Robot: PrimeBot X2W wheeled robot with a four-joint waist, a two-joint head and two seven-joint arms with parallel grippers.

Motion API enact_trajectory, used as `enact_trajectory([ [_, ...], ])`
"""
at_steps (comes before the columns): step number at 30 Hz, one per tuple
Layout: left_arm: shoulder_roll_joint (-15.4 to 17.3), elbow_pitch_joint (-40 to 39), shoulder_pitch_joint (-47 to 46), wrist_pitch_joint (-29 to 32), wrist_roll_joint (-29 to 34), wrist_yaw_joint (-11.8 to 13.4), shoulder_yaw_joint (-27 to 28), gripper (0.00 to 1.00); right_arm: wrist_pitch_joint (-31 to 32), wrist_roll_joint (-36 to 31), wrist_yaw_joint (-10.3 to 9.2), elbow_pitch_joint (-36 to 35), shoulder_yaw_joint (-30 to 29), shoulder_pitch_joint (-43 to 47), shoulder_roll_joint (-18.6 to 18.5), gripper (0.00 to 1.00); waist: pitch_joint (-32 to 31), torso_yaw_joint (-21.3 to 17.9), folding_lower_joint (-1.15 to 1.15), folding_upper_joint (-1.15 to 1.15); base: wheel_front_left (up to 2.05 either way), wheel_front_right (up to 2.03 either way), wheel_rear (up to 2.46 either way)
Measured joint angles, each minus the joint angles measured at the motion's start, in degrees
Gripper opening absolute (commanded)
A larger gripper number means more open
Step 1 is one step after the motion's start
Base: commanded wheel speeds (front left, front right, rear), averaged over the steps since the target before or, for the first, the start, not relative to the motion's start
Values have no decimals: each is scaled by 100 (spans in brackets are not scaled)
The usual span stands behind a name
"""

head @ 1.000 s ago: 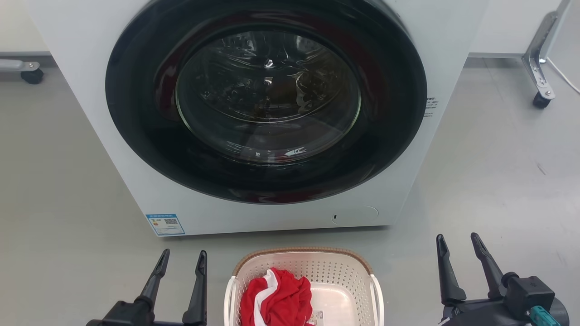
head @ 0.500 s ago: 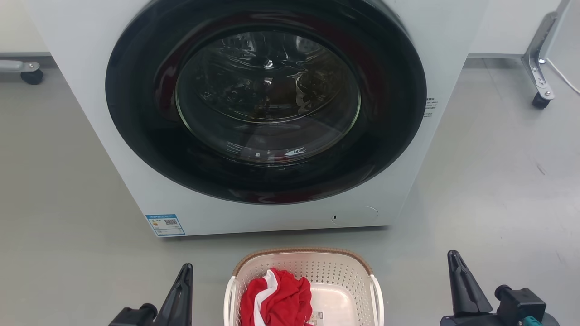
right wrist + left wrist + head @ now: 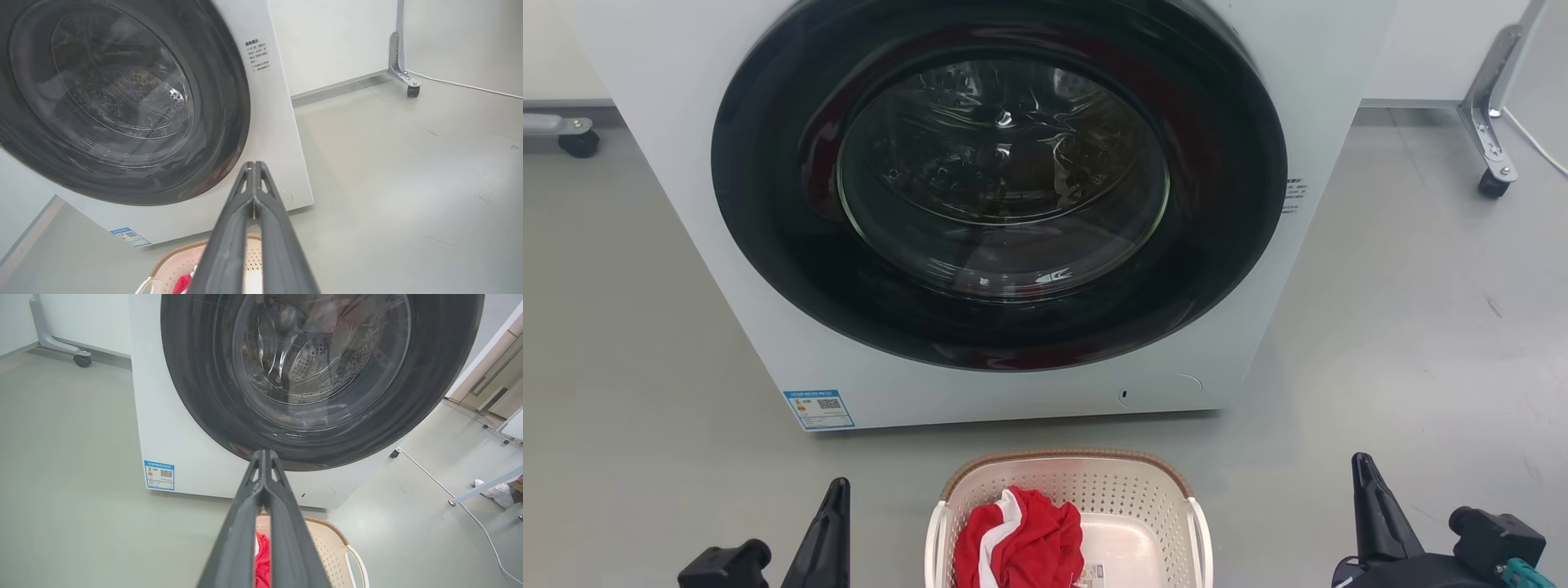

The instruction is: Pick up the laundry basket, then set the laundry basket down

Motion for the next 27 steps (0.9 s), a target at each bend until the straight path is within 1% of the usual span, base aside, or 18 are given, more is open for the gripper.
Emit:
enact_trajectory([
  [8,-67,104,-44,155,-534,-130,188,0,172,569,114,63,-193,-54,69,0,-18,-11,0,0,0,0,0],
  [23,-187,315,-174,426,-1500,-288,534,0,498,1618,308,170,-549,-115,177,0,-53,-32,0,0,0,0,0],
  [27,-223,371,-231,489,-1793,-382,627,0,576,1886,367,199,-646,-160,205,0,-62,-37,0,0,0,0,0],
])
